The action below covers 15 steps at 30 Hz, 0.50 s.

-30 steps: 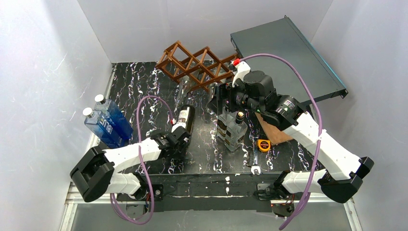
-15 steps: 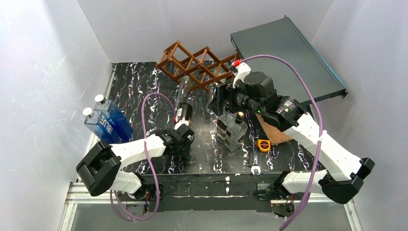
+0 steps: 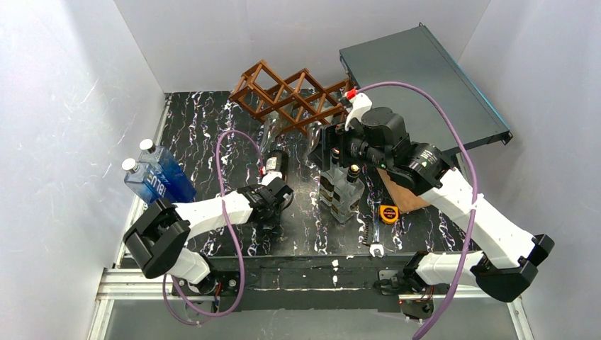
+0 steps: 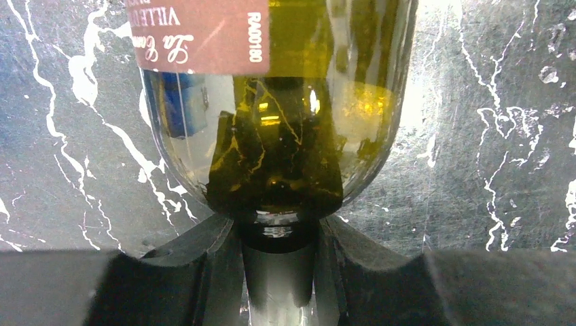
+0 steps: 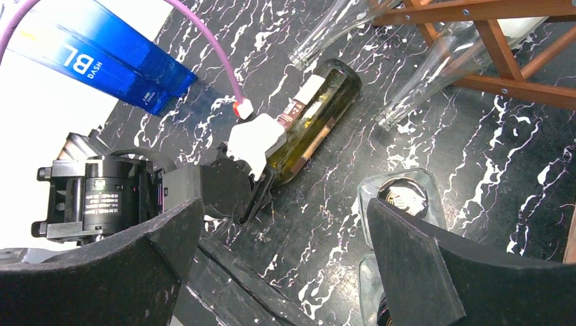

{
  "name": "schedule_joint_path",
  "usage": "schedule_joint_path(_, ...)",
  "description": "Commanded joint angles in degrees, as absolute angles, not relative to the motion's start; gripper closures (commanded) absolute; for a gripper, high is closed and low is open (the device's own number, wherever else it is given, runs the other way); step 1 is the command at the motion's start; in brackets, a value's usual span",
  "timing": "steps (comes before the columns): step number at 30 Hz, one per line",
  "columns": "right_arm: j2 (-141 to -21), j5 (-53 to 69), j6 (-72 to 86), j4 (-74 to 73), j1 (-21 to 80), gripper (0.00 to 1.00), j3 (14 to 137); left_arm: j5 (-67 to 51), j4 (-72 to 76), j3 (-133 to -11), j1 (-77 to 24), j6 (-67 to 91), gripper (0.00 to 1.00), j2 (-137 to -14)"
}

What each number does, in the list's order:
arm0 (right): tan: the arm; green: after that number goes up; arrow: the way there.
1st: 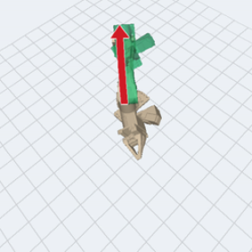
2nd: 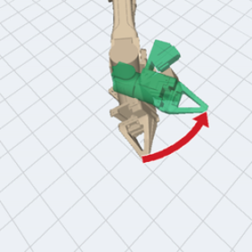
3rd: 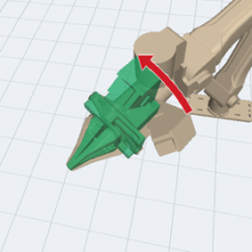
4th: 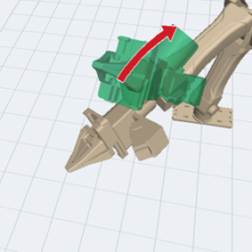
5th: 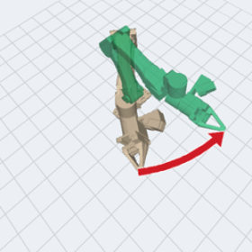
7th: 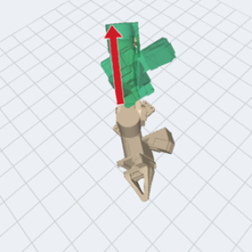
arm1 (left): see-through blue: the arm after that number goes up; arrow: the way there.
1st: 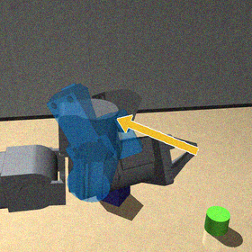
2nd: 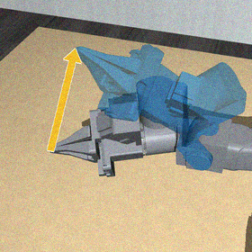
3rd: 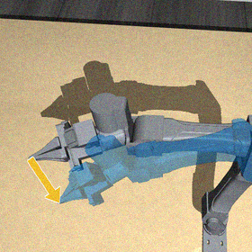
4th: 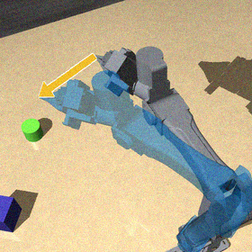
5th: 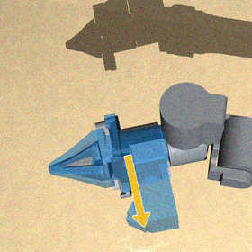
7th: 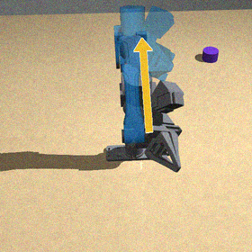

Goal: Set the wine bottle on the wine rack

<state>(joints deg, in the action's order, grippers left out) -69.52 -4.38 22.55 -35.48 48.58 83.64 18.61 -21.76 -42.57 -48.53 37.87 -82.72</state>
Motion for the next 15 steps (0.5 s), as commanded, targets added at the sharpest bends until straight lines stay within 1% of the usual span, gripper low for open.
schedule_joint_path(1,-67.79,-5.25,22.6,-33.31,48.96,0.0,83.49,20.96,-29.09,-42.67,-48.35,38.24,1.0,-82.23)
schedule_joint_path(9,-67.13,-5.8,22.75,-32.8,48.96,0.0,83.33,16.71,-35.73,-44.96,-48.31,42.1,1.0,-68.2)
schedule_joint_path(15,-67.28,-5.1,22.98,-32.45,48.96,0.0,83.41,16.86,-39.33,-48.4,-47.99,46.23,1.0,-59.47)
